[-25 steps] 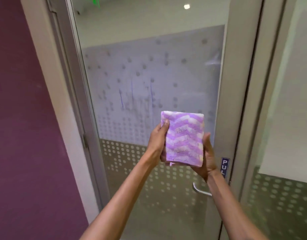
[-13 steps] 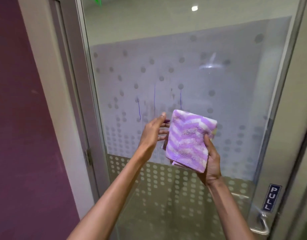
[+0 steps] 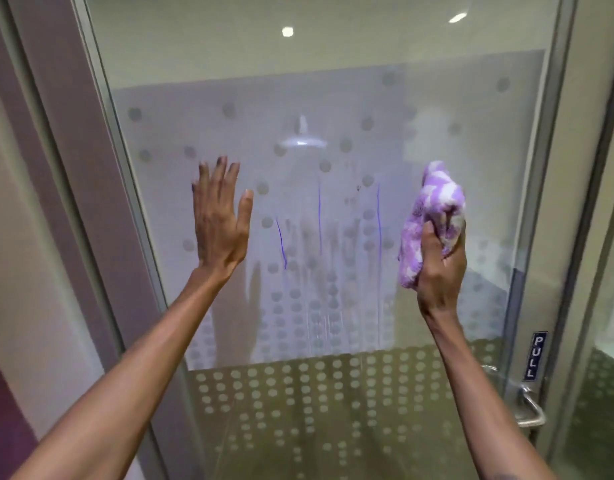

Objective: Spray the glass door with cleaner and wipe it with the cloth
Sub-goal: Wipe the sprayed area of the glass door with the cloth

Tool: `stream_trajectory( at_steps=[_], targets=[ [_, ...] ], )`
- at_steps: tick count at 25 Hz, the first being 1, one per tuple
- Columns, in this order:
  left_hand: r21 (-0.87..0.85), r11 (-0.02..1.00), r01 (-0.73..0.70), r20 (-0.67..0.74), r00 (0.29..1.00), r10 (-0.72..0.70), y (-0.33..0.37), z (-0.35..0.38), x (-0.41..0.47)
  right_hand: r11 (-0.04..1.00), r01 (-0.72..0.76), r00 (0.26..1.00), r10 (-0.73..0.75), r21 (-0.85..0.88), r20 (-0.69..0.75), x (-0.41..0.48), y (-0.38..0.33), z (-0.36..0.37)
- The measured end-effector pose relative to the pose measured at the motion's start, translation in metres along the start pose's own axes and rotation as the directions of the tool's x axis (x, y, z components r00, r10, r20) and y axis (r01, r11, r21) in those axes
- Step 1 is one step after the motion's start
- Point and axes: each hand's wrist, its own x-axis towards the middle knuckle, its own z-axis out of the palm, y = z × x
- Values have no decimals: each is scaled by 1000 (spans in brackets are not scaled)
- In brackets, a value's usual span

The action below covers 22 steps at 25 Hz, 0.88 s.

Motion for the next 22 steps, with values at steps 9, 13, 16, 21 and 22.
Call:
stream_trajectory(
  at_steps=[9,13,16,21,22],
  targets=[
    [260,960,-105,-39,992,119,-34,27,15,860,128,990,-136,-494,20,56,-2,52],
    [257,957,-133,-66,986,154,-39,31,16,856,159,986,-164,-493,33,60,-6,83],
    [260,957,-133,-82,984,159,-38,33,16,771,314,949,-253,-554,186,55,-11,113],
    [255,957,-138,-97,981,167,-45,36,18,366,674,732,-444,-641,516,21,-7,171],
    [256,957,-140,-95,981,169,-45,36,18,338,712,695,-464,-615,549,10,0,175]
  ],
)
